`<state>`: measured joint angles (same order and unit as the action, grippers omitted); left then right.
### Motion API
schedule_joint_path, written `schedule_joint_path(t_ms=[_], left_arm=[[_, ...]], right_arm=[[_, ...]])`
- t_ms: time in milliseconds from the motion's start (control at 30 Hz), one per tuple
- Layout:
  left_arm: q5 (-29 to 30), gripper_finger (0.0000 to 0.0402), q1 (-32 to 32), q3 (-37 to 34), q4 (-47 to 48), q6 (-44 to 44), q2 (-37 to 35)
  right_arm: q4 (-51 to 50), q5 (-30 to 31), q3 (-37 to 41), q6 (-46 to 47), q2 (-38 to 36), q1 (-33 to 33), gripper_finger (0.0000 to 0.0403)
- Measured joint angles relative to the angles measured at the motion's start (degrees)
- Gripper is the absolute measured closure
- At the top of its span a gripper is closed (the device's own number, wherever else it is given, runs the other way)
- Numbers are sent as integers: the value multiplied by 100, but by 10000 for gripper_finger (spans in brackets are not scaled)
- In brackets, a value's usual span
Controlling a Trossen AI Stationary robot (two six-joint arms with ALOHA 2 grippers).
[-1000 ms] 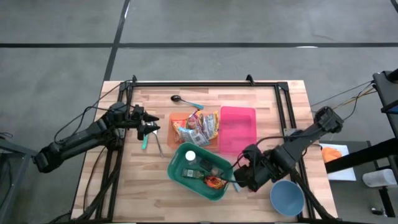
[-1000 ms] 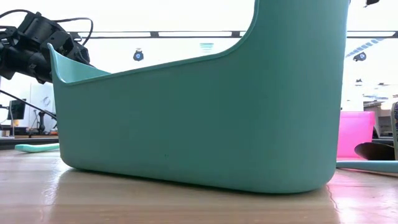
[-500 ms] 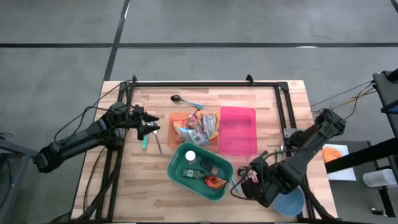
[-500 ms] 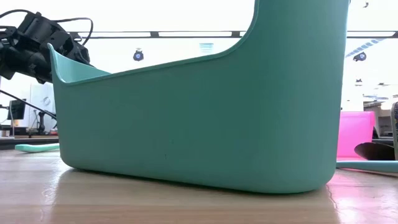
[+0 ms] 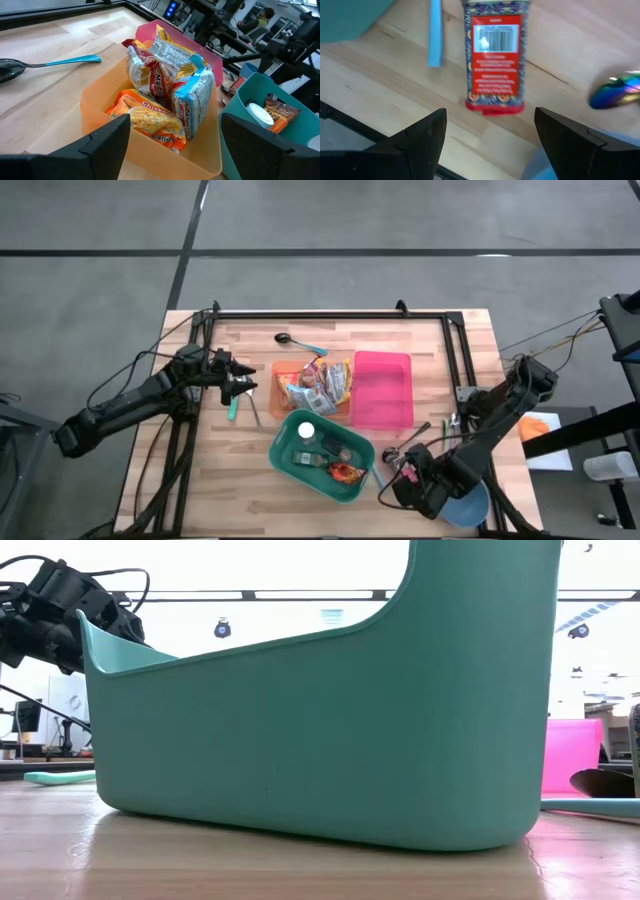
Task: Pick & Place Food Item
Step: Put the red seasoning can into the green bin
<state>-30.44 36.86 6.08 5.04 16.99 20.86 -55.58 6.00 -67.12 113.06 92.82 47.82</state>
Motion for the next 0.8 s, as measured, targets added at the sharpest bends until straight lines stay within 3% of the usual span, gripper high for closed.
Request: schedule_joint_path(t_ms=[167, 800], left_arm=[[-2, 87, 0, -1, 0, 0, 0], [0, 87, 2, 0, 0, 0, -2]], right_arm=[[537, 18, 377, -42, 4, -6, 104], [998, 85, 1033, -298, 5, -10, 104]])
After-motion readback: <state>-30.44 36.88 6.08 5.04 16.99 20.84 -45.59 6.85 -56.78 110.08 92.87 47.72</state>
